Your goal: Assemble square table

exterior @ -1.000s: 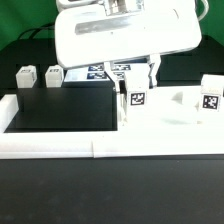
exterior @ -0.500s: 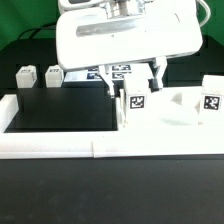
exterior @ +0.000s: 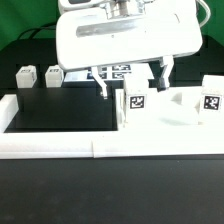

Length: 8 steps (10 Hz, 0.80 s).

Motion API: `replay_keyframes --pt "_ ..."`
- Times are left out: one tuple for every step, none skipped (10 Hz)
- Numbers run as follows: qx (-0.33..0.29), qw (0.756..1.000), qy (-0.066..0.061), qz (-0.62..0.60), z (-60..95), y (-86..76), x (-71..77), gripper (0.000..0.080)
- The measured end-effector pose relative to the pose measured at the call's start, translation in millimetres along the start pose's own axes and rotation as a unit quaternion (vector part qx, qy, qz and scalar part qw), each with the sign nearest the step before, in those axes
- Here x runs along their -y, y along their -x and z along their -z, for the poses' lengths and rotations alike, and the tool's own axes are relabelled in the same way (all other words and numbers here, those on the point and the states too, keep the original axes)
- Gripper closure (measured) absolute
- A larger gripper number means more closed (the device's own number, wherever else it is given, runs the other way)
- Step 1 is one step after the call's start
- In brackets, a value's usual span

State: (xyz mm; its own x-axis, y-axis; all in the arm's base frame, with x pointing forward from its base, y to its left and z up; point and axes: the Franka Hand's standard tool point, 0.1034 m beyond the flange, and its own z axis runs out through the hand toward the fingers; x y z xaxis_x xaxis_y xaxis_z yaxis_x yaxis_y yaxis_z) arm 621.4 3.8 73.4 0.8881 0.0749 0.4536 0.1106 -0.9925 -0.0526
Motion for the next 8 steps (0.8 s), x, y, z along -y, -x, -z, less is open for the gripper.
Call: replay_keyframes --pt "0.0 1.0 0.0 0.0 0.0 0.0 0.0 0.0151" --pt "0.0 1.0 0.0 0.0 0.0 0.0 0.0 0.015" --pt "0.0 1.0 0.0 0.0 0.0 0.0 -0.1 0.015" --pt "0.001 1.0 -0.001 -0.002 0.2 -0.4 0.3 0.015" --pt "0.019 1.0 -0.01 -0.022 4.8 -3.4 5.6 0.015" --pt "0.035 0.999 -0.013 -0.028 13.3 -9.0 5.0 0.015" --pt "0.046 0.998 -0.012 -0.033 17.1 -13.5 3.9 0.015" --pt "0.057 0.998 -0.014 -0.032 15.9 -15.5 6.2 0.015"
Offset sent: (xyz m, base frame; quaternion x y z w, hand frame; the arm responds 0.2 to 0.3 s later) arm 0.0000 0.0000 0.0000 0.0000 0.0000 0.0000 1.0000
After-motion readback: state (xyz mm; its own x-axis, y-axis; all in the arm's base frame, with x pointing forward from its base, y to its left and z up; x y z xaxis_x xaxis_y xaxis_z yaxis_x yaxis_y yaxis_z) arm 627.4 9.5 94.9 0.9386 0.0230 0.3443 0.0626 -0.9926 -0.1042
